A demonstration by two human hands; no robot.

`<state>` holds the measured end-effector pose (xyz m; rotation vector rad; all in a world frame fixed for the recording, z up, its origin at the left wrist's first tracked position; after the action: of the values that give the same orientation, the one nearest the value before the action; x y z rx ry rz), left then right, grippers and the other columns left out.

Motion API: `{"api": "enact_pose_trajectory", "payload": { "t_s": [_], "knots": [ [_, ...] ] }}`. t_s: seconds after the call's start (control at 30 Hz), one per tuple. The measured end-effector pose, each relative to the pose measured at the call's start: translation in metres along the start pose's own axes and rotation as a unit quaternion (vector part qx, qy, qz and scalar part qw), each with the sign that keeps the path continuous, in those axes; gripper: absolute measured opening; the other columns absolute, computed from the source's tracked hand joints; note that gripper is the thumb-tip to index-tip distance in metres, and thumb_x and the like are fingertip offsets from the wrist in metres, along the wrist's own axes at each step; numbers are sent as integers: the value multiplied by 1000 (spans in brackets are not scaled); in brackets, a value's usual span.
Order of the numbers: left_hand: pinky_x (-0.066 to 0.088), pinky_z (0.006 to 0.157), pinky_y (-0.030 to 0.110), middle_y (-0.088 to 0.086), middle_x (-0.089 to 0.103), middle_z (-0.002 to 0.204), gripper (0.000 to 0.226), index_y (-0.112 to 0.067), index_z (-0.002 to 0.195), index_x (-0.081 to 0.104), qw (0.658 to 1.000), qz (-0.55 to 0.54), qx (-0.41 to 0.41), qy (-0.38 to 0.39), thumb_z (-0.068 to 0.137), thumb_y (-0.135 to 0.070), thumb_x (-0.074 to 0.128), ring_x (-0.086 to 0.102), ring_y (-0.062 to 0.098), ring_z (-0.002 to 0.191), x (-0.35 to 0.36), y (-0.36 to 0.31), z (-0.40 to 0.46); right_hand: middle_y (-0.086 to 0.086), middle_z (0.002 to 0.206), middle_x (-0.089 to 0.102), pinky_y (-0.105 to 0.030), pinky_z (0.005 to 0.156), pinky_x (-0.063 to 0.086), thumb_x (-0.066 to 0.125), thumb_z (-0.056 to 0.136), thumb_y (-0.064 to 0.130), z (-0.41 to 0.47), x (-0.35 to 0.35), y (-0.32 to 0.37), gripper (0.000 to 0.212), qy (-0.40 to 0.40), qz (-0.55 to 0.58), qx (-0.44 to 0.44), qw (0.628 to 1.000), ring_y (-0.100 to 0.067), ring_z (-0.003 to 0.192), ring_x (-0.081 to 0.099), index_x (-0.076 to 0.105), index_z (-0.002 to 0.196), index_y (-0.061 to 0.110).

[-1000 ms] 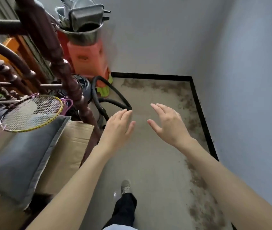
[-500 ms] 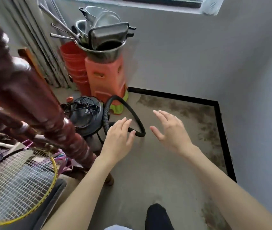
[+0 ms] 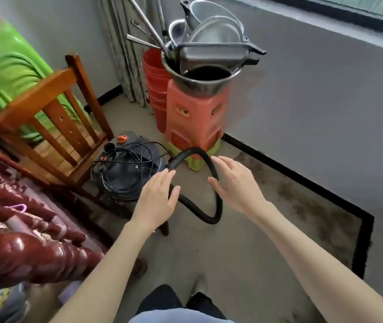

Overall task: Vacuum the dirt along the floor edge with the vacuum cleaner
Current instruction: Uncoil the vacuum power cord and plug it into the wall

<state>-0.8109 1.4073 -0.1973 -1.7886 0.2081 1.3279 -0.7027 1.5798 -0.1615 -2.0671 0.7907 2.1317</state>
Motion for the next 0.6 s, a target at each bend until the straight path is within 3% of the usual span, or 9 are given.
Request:
{"api": "enact_pose_trajectory", "payload": {
  "t_s": [0.27,0.43,0.6],
  "knots": [
    [15,118,40,5,26,156,51,-15,148,30,987,6,-157,-12,101,-32,39,17,20,145,9,58,58,-6,152,40,-36,113,29,49,101,38,113,37,0,58,87,-4,-121,989,-23,140,36,34,151,13],
    [-1,118,49,4,1,161,57,-19,153,13,970,45,-239,7,102,-38,30,-5,22,148,34,122,110,-8,151,41,-36,113,26,51,100,37,196,94,4,59,127,10,-157,979,-27,139,36,34,150,12],
    [-8,115,50,6,-14,160,62,-22,153,-4,949,89,-300,32,101,-44,22,-16,25,146,66,192,155,-7,162,18,-35,120,9,43,102,41,267,179,11,67,186,22,-169,968,-25,151,12,14,157,17]
  ]
}}
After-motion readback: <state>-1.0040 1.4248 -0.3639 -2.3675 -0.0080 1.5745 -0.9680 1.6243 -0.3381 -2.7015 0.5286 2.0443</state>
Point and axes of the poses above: each hand's wrist, its own z-axis towards the middle knuckle, its own x-axis out of the palm, y = z × x, the point moved 1 cm from there along z, towards the middle knuckle
